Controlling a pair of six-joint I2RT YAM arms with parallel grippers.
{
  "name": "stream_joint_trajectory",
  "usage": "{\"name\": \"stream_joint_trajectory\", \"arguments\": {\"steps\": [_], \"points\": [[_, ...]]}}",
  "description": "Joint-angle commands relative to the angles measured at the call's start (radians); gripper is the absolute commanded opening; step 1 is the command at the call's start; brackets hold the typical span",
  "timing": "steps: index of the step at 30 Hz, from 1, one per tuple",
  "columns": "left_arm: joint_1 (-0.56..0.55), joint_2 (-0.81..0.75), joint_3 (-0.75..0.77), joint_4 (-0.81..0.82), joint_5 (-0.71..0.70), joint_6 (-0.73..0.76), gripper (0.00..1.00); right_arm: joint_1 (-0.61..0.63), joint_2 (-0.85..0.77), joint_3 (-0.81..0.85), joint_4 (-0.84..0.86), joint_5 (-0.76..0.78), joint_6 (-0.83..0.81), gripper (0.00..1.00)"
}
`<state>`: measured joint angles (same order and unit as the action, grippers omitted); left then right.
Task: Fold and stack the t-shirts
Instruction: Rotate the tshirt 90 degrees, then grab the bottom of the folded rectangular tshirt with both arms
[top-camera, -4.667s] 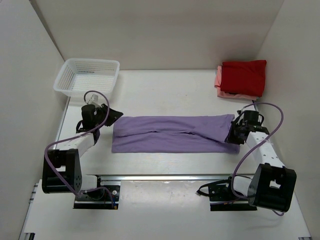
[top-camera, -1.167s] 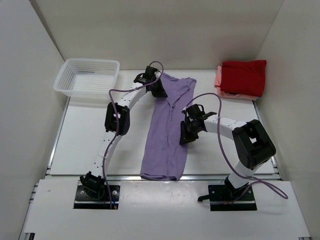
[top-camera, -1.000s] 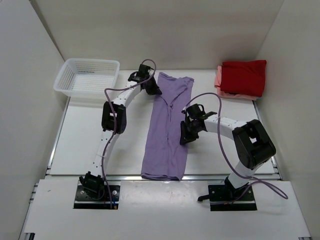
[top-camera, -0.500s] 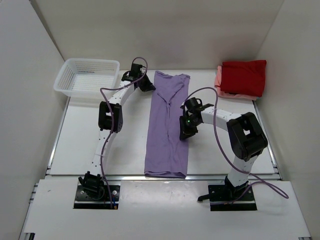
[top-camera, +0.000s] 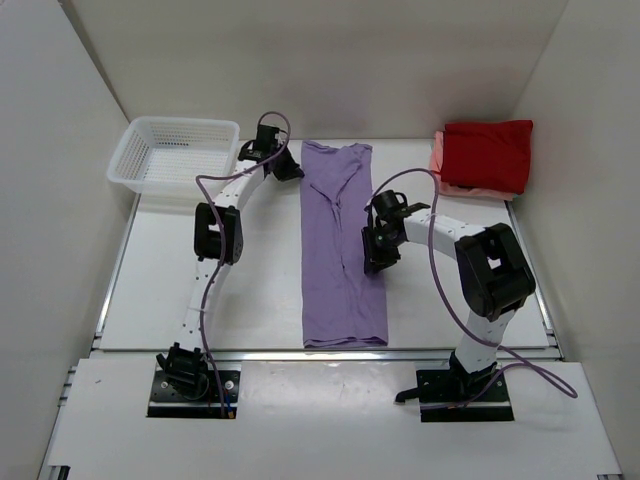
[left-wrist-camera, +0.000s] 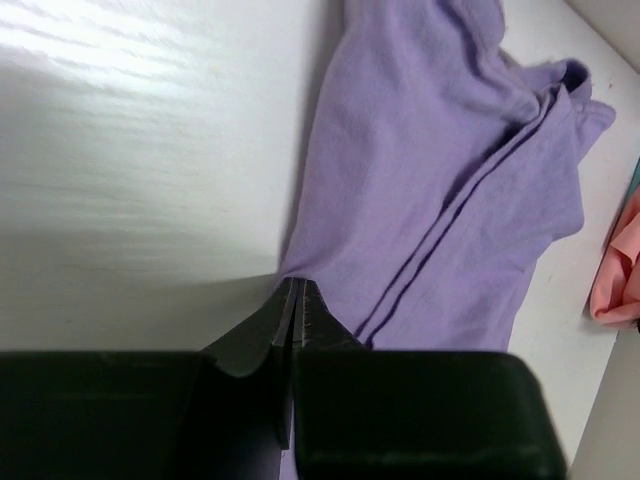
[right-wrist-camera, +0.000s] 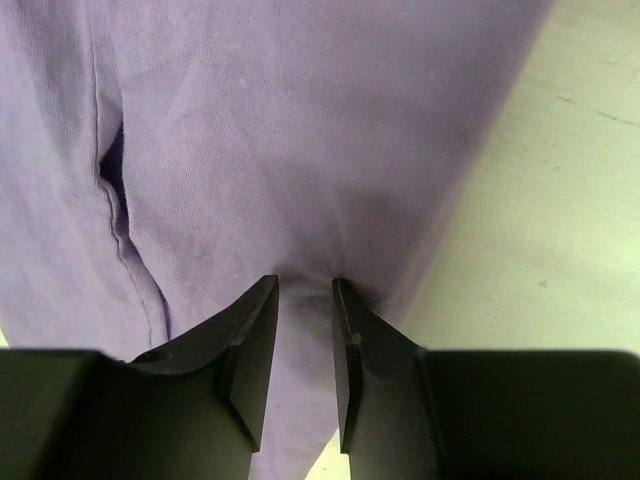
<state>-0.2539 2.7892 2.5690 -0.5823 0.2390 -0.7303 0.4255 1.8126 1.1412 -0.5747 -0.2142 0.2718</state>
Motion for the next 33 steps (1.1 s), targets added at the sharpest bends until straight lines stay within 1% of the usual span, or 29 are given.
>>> {"name": "stream_joint_trajectory", "arguments": {"steps": [1,3,4,6,7,8,9,10,11,12,13,14,15,16,17,18,19,20,21,22,23,24,25,26,27,28,30,31,33], "points": [[0.051,-0.022,0.048,0.028,-0.028,0.040,0.12,0.015,0.001,0.023,-0.017,0.094,-0.045,0.27],[0.036,-0.051,0.121,0.051,0.016,0.040,0.11,0.036,-0.047,0.044,0.005,0.105,-0.054,0.29],[0.031,-0.089,0.134,0.036,0.028,0.046,0.10,0.047,-0.059,0.058,0.003,0.102,-0.068,0.33],[0.010,-0.173,0.122,0.029,0.054,0.077,0.11,0.082,-0.128,0.072,0.036,0.186,-0.098,0.40],[-0.005,-0.245,0.102,0.013,0.063,0.106,0.13,0.102,-0.166,0.081,0.039,0.206,-0.108,0.44],[-0.010,-0.322,0.032,0.007,0.080,0.135,0.14,0.104,-0.188,0.089,0.044,0.244,-0.100,0.49],[-0.025,-0.362,-0.056,0.009,0.086,0.144,0.14,0.108,-0.231,0.083,0.059,0.224,-0.106,0.51],[-0.039,-0.446,-0.103,0.000,0.095,0.163,0.15,0.105,-0.280,0.078,0.073,0.193,-0.141,0.74],[-0.054,-0.541,-0.225,-0.007,0.108,0.184,0.15,0.102,-0.306,0.042,0.105,0.143,-0.169,0.89],[-0.065,-0.590,-0.371,0.010,0.102,0.190,0.16,0.095,-0.378,-0.022,0.157,0.113,-0.158,0.93],[-0.077,-0.699,-0.538,0.015,0.094,0.201,0.16,0.055,-0.431,-0.053,0.192,0.052,-0.102,0.95],[-0.103,-0.812,-0.629,0.051,0.079,0.206,0.18,0.004,-0.465,-0.107,0.191,0.020,-0.020,0.93],[-0.114,-0.873,-0.811,0.090,0.056,0.204,0.22,-0.025,-0.473,-0.132,0.144,-0.023,0.018,0.81],[-0.129,-0.987,-0.978,0.105,0.046,0.206,0.23,-0.060,-0.483,-0.132,0.059,-0.045,0.052,0.73],[-0.157,-1.099,-1.062,0.123,0.040,0.200,0.26,-0.060,-0.495,-0.135,0.014,-0.045,0.056,0.59],[-0.169,-1.193,-1.195,0.121,0.017,0.183,0.26,-0.056,-0.507,-0.142,-0.055,-0.013,0.064,0.52],[-0.191,-1.235,-1.307,0.105,0.000,0.187,0.27,-0.048,-0.547,-0.181,-0.094,0.008,0.073,0.37],[-0.223,-1.310,-1.405,0.092,-0.009,0.196,0.27,-0.048,-0.596,-0.202,-0.106,-0.014,0.105,0.28],[-0.260,-1.377,-1.456,0.070,-0.038,0.210,0.28,-0.062,-0.616,-0.266,-0.105,-0.031,0.139,0.23],[-0.280,-1.414,-1.542,0.053,-0.056,0.204,0.31,-0.067,-0.666,-0.325,-0.117,-0.051,0.164,0.23],[-0.298,-1.480,-1.631,0.039,-0.056,0.168,0.35,-0.068,-0.720,-0.349,-0.134,-0.059,0.184,0.30],[-0.314,-1.549,-1.671,0.045,-0.038,0.116,0.38,-0.068,-0.746,-0.395,-0.142,-0.053,0.204,0.39],[-0.324,-1.618,-1.761,0.076,-0.032,0.059,0.39,-0.068,-0.791,-0.444,-0.155,-0.053,0.223,0.45],[-0.341,-1.649,-1.843,0.085,-0.030,0.031,0.39,-0.070,-0.849,-0.471,-0.154,-0.063,0.230,0.48],[-0.373,-1.695,-1.874,0.123,-0.027,-0.016,0.40,-0.085,-0.893,-0.532,-0.159,-0.070,0.248,0.55],[-0.408,-1.721,-1.935,0.145,-0.029,-0.061,0.41,-0.096,-0.913,-0.585,-0.149,-0.103,0.256,0.59],[-0.464,-1.723,-2.001,0.166,-0.032,-0.098,0.43,-0.111,-0.967,-0.647,-0.139,-0.149,0.277,0.63],[-0.510,-1.714,-2.008,0.174,-0.044,-0.134,0.46,-0.107,-0.989,-0.681,-0.129,-0.155,0.294,0.64],[-0.559,-1.698,-2.035,0.206,-0.052,-0.178,0.49,-0.084,-1.010,-0.719,-0.109,-0.174,0.329,0.66]]}}
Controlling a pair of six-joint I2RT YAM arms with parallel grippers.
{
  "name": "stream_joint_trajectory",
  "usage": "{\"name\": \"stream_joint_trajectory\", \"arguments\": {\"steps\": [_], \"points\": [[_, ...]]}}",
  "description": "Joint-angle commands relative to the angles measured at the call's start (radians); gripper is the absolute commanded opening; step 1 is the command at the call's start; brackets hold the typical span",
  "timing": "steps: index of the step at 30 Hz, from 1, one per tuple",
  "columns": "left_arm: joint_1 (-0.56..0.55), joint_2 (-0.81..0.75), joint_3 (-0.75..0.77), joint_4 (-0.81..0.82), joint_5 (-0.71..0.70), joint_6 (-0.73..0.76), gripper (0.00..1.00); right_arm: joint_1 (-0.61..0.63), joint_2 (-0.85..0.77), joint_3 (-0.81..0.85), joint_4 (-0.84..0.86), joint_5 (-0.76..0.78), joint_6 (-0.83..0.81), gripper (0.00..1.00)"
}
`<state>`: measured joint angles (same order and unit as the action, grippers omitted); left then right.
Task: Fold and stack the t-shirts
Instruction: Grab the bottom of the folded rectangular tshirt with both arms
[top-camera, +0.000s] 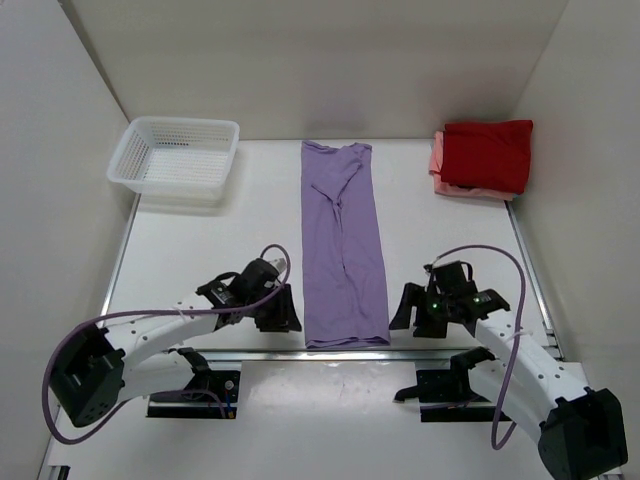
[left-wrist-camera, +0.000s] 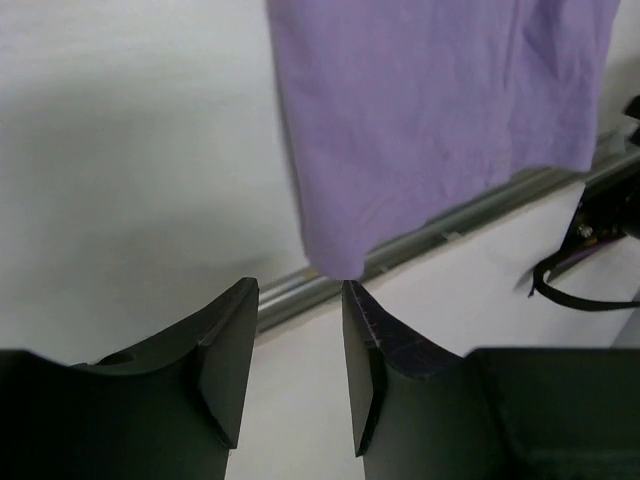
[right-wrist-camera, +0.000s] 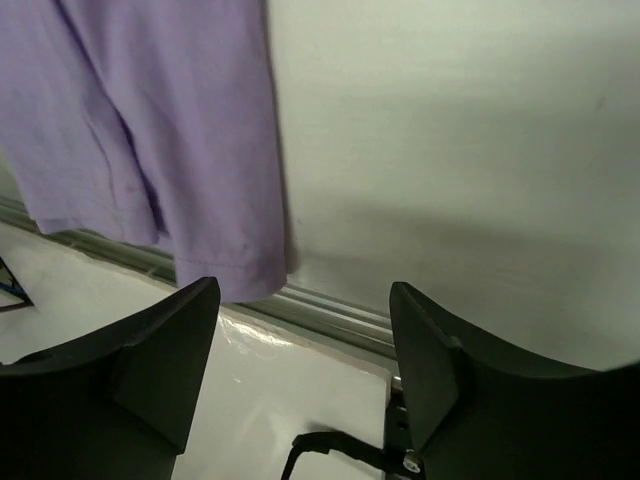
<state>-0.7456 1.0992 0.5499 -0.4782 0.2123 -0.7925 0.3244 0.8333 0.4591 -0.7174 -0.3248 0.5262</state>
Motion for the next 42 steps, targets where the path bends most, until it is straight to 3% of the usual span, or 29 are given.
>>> {"name": "stream_joint_trajectory", "arguments": {"steps": [1,11,20,33,34,35,38,42], "points": [[-0.083,-0.009,-0.025,0.137,-0.033,-0.147,0.51,0.030,-0.036,-0.069,0.048,-0.069,0.092,0.67],[-0.167,0.063,-0.079,0.299,-0.033,-0.248,0.53,0.134,-0.002,-0.157,0.182,-0.100,0.189,0.66],[-0.196,0.128,-0.062,0.220,-0.048,-0.238,0.49,0.156,0.058,-0.157,0.185,-0.108,0.178,0.58],[-0.204,0.228,-0.013,0.168,-0.140,-0.220,0.52,0.182,0.118,-0.122,0.202,-0.109,0.135,0.33],[-0.213,0.249,0.002,0.173,-0.142,-0.228,0.49,0.185,0.125,-0.120,0.205,-0.106,0.124,0.29],[-0.219,0.270,0.005,0.176,-0.148,-0.229,0.43,0.186,0.128,-0.117,0.205,-0.109,0.112,0.19],[-0.228,0.291,0.007,0.165,-0.137,-0.237,0.17,0.202,0.144,-0.088,0.176,-0.086,0.089,0.00],[-0.228,0.220,-0.030,0.130,-0.116,-0.258,0.00,0.214,0.147,-0.068,0.132,-0.108,0.075,0.00]]}}
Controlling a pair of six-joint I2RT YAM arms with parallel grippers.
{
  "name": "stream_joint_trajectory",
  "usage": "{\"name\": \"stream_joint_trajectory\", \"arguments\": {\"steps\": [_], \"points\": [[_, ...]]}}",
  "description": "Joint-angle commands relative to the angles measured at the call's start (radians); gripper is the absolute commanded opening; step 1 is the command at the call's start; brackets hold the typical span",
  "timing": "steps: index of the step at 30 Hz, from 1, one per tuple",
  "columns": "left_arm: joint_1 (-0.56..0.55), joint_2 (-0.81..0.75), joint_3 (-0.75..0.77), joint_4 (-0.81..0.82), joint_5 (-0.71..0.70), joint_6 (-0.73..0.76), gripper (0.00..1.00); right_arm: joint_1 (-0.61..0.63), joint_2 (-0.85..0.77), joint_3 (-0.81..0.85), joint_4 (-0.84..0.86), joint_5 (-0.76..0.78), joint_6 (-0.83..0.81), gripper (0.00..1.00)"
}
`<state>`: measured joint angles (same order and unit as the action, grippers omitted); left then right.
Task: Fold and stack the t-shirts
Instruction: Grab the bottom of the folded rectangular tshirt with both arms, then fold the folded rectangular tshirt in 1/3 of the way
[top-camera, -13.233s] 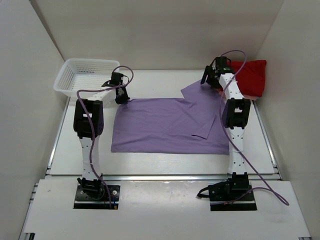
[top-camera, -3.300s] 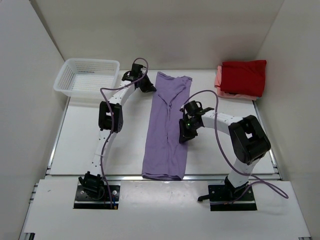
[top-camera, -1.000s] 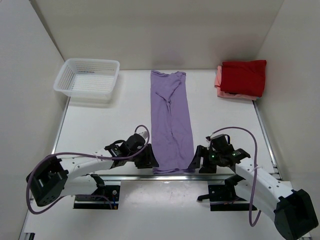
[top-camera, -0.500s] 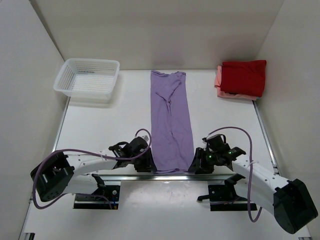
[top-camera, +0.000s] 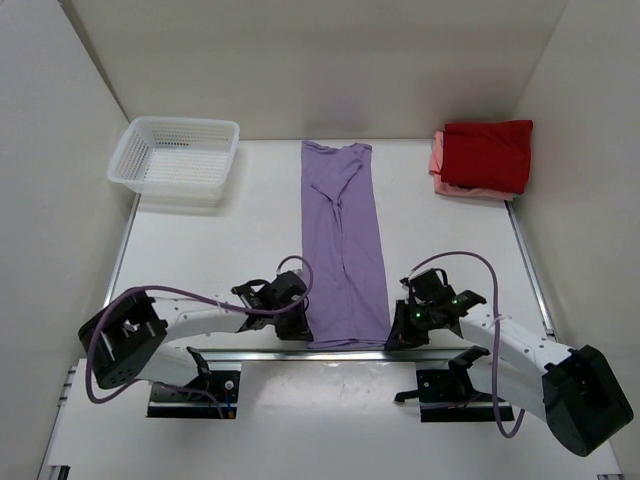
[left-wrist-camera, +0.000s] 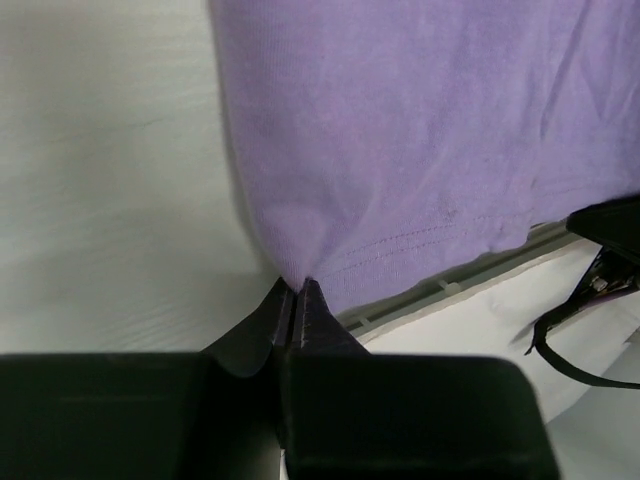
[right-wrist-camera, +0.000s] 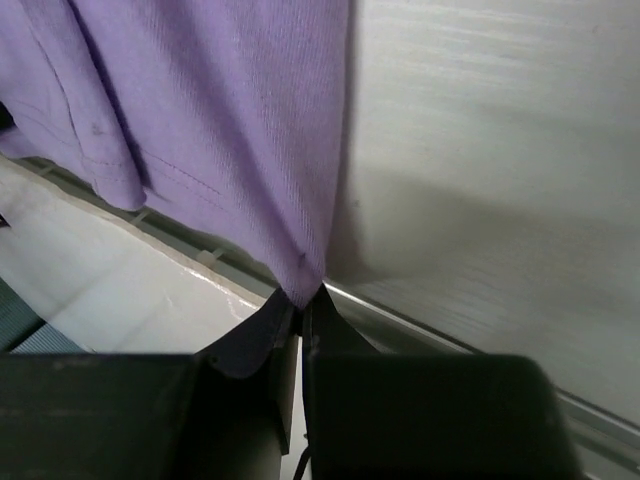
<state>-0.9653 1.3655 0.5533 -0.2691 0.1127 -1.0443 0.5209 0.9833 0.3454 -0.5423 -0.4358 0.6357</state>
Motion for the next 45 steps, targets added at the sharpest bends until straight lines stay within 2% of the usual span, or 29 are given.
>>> {"name": "stream_joint_trajectory", "arguments": {"steps": [1,3,6,10,14,17,19,24,25,35,45], "points": [[-0.001,-0.058,-0.039,-0.085,-0.012,-0.010,0.00,0.019,-0.005,0.050,-0.060,0.002,-0.039,0.00],[0.005,-0.109,-0.041,-0.122,-0.022,-0.020,0.00,0.015,-0.023,0.055,-0.091,-0.014,-0.048,0.00],[0.014,-0.103,-0.012,-0.137,0.007,-0.020,0.00,0.002,-0.025,0.099,-0.140,-0.030,-0.073,0.00],[0.048,-0.075,0.078,-0.153,0.021,0.010,0.00,-0.022,0.052,0.185,-0.202,-0.056,-0.152,0.00],[0.176,-0.068,0.151,-0.154,0.073,0.046,0.00,-0.074,0.182,0.324,-0.243,-0.103,-0.254,0.00],[0.284,-0.057,0.223,-0.160,0.087,0.095,0.00,-0.125,0.276,0.449,-0.274,-0.078,-0.312,0.00],[0.361,-0.020,0.275,-0.170,0.096,0.136,0.00,-0.163,0.356,0.527,-0.295,-0.078,-0.349,0.00],[0.450,0.147,0.469,-0.197,0.136,0.234,0.00,-0.197,0.521,0.721,-0.298,-0.047,-0.379,0.00],[0.465,0.180,0.496,-0.200,0.131,0.248,0.00,-0.205,0.561,0.800,-0.300,-0.043,-0.380,0.01],[0.553,0.392,0.709,-0.196,0.166,0.277,0.00,-0.246,0.857,1.115,-0.334,-0.029,-0.422,0.00],[0.600,0.530,0.838,-0.179,0.185,0.267,0.01,-0.306,1.046,1.362,-0.377,-0.026,-0.418,0.00]]}}
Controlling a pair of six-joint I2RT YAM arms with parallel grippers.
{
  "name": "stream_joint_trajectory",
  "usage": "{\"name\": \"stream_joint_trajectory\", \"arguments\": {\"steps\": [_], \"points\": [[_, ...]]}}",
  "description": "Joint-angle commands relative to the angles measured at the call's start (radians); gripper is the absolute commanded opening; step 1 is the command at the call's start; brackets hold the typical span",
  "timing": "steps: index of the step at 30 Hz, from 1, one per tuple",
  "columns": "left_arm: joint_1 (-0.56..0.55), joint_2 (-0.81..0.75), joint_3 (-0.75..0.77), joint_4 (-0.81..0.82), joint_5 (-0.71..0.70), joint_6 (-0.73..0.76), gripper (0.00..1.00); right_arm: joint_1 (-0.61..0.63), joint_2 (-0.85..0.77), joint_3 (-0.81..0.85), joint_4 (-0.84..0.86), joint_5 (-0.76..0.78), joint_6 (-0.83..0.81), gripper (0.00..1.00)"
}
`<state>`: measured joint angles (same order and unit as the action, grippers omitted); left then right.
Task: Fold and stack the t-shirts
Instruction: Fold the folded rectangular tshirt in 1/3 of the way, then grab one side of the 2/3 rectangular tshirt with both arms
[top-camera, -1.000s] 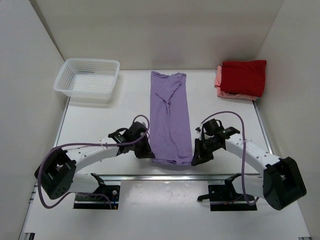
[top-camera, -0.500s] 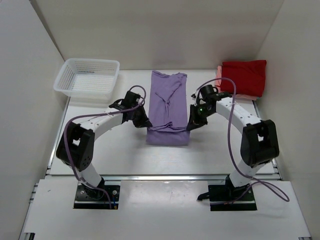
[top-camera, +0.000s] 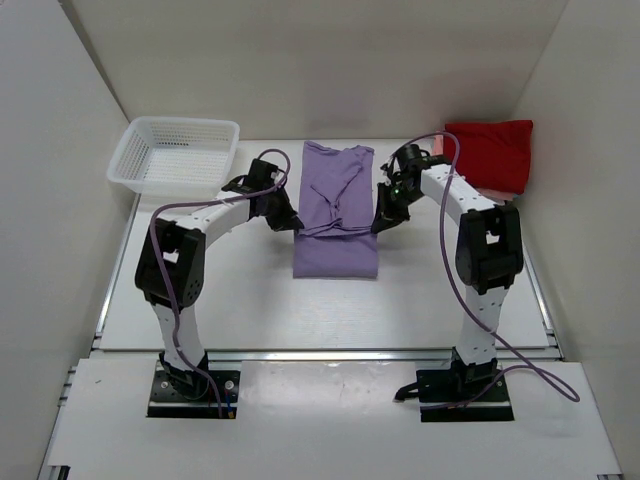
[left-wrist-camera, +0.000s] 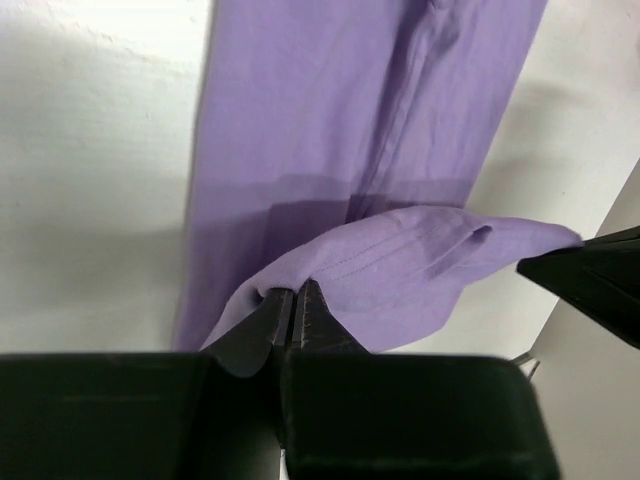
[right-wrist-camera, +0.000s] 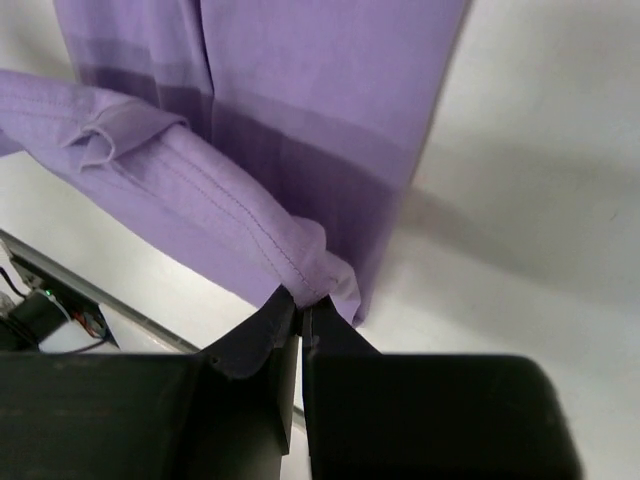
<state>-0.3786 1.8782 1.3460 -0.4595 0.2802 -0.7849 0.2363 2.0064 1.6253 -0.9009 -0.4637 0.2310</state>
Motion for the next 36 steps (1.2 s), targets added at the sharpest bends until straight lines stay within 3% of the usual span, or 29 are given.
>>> {"name": "stream_joint_trajectory", "arguments": {"steps": [1,3,5,7,11,16,21,26,31,36], "points": [[0.020,0.031,0.065,0.013,0.023,0.010,0.05,-0.020,0.050,0.111,-0.016,-0.004,-0.009,0.00],[0.029,0.056,0.087,0.030,0.025,0.007,0.15,-0.026,0.084,0.155,-0.023,-0.010,-0.010,0.02],[0.040,0.081,0.108,0.068,0.045,-0.008,0.26,-0.035,0.112,0.223,-0.016,-0.023,0.005,0.13],[0.058,0.122,0.153,0.148,0.091,-0.051,0.36,-0.046,0.137,0.264,0.002,-0.026,0.051,0.31],[0.082,0.179,0.237,0.345,0.123,-0.178,0.39,-0.065,0.117,0.263,0.124,0.000,0.145,0.46],[0.116,0.159,0.217,0.409,0.131,-0.211,0.40,-0.042,0.039,0.165,0.143,0.062,0.136,0.51],[0.129,-0.015,-0.045,0.329,0.067,-0.117,0.41,-0.019,-0.109,-0.128,0.240,0.103,0.172,0.57],[0.037,-0.149,-0.244,0.194,-0.079,0.036,0.46,0.043,-0.241,-0.336,0.293,0.149,0.218,0.56],[-0.058,-0.203,-0.366,0.203,-0.139,0.009,0.50,0.090,-0.297,-0.530,0.381,0.134,0.307,0.61],[-0.103,-0.211,-0.432,0.219,-0.159,-0.036,0.53,0.116,-0.325,-0.608,0.416,0.123,0.356,0.62]]}}
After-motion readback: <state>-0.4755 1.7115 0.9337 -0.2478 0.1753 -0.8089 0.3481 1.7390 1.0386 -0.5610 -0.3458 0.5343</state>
